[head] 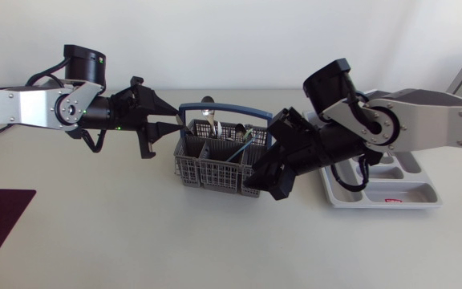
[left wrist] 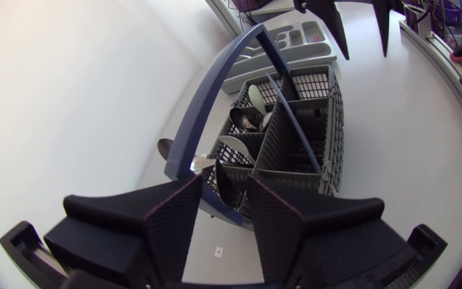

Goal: Sort the cutlery from the basket into the organizer compartments.

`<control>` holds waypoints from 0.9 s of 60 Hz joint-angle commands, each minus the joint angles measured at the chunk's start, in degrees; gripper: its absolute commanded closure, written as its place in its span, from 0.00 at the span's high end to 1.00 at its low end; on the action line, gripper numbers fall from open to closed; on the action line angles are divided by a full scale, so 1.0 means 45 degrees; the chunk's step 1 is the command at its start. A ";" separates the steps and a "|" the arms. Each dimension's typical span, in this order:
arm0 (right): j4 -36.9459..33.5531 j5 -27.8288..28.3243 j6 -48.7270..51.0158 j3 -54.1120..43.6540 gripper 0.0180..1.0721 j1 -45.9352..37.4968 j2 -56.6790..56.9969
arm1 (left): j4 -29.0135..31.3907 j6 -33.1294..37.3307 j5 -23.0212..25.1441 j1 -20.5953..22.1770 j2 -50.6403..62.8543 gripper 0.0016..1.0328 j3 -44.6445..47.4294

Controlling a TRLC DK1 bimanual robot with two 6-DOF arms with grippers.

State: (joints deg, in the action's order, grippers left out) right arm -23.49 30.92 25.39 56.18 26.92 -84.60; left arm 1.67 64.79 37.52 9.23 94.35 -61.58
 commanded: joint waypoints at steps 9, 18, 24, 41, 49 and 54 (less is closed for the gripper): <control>0.1313 -0.1812 0.0452 0.0523 0.74 0.1362 -0.0947 | 0.0761 0.0718 0.0452 0.0116 0.0773 0.18 -0.0964; 0.2406 -0.3296 0.0374 0.0933 0.83 0.2222 -0.1826 | 0.0937 0.0796 0.0471 0.0116 0.0987 0.10 -0.1217; 0.3071 -0.3999 0.0355 0.1245 0.86 0.2456 -0.2372 | 0.1093 0.0796 0.0471 0.0096 0.1144 0.05 -0.1452; 0.4789 -0.5835 0.0120 0.1519 0.88 0.2925 -0.3251 | 0.2285 0.1011 0.0589 -0.0001 0.1612 0.03 -0.2389; 0.4965 -0.6265 -0.0095 0.1655 0.88 0.3003 -0.3583 | 0.2753 0.1011 0.0647 -0.0001 0.1554 0.03 -0.2741; 0.4965 -0.6265 -0.0134 0.1655 0.88 0.2983 -0.3564 | 0.3007 0.0992 0.0667 -0.0001 0.1359 0.03 -0.2858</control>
State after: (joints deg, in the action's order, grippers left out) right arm -1.50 3.20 25.74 62.59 40.07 -99.48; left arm 14.52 67.59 40.05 9.45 100.53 -71.94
